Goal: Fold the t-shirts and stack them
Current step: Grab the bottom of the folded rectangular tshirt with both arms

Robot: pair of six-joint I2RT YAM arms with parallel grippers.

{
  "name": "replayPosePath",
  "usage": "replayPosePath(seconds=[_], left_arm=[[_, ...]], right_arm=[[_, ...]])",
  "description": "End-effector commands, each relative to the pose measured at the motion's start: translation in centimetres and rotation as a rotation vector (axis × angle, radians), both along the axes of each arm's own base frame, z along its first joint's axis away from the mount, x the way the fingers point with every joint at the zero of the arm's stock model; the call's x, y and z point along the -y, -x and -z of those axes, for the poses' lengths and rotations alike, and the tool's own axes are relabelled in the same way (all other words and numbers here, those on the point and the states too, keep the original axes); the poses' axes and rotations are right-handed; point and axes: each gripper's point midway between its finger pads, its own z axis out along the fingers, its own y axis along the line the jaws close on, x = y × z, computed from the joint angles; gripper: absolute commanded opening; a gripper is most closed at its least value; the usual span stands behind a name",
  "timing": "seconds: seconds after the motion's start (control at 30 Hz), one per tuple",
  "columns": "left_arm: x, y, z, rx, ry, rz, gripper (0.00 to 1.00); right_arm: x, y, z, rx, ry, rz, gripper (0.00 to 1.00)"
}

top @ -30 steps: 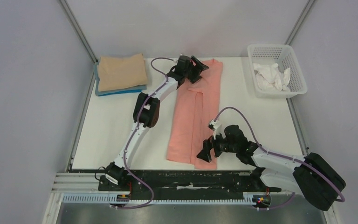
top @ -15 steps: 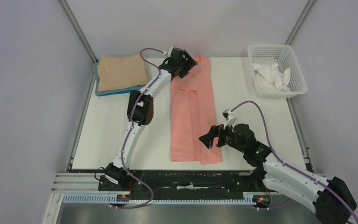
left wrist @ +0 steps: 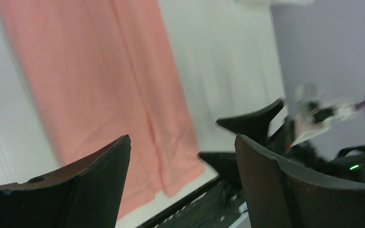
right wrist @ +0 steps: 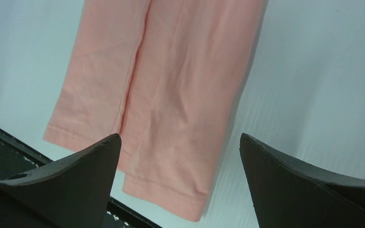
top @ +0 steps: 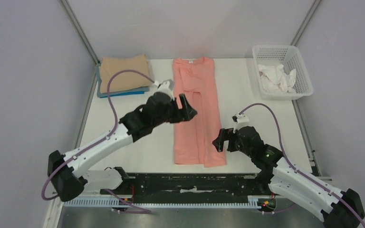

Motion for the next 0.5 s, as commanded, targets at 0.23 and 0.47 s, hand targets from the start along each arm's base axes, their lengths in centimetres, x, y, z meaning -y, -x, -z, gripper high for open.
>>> replayPosePath(seconds=[0.23, 0.47], left_arm=[[-5.7, 14.3, 18.8, -0.366, -0.202, 0.071, 0.85], [-4.8, 16.7, 22.5, -0.480, -0.208, 0.139, 0.62]], right_arm=[[0.3, 4.6, 4.1, -0.126, 0.013, -0.148, 0.98], [0.1, 5.7, 5.7, -0.183, -0.009, -0.160, 0.97]])
